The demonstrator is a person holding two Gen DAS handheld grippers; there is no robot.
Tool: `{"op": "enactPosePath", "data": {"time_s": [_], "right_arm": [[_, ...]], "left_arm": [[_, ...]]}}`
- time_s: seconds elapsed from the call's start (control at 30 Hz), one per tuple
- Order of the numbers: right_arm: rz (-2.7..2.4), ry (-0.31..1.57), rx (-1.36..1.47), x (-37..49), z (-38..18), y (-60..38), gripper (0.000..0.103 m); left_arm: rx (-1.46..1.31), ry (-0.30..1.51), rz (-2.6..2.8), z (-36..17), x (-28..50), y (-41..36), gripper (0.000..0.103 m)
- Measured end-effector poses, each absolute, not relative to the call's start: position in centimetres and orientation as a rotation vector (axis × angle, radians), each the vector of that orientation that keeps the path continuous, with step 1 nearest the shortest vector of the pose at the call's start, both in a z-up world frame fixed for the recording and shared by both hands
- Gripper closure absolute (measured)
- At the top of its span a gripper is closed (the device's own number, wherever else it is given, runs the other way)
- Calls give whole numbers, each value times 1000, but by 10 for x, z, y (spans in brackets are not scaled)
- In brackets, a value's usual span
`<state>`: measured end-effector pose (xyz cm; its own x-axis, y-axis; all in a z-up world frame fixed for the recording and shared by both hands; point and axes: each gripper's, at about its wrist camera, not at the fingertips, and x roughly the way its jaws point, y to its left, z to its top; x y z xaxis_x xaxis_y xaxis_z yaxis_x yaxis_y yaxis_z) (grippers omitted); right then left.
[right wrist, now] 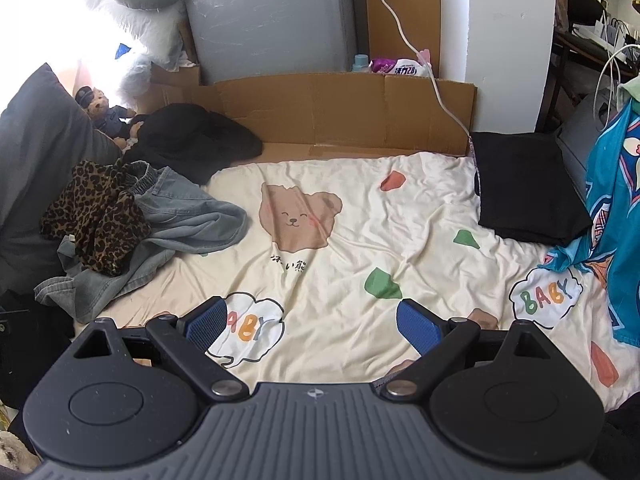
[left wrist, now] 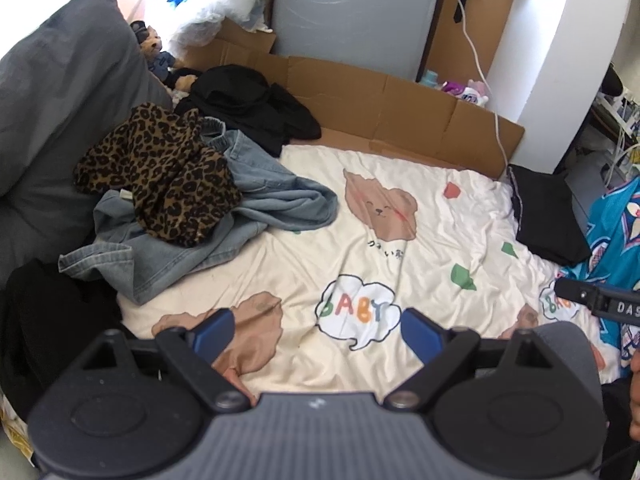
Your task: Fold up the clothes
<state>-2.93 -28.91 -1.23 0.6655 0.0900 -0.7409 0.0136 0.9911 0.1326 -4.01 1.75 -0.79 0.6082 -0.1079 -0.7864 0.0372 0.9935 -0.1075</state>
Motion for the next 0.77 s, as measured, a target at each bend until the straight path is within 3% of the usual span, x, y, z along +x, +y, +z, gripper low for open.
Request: {"op": "enactPosePath", "data": {"time_s": [0.77], "right_arm": [[-4, 827, 152, -30, -5, -299, 8]], "left_arm": [[-60, 894, -113, -2, -35, 5, 11]]}}
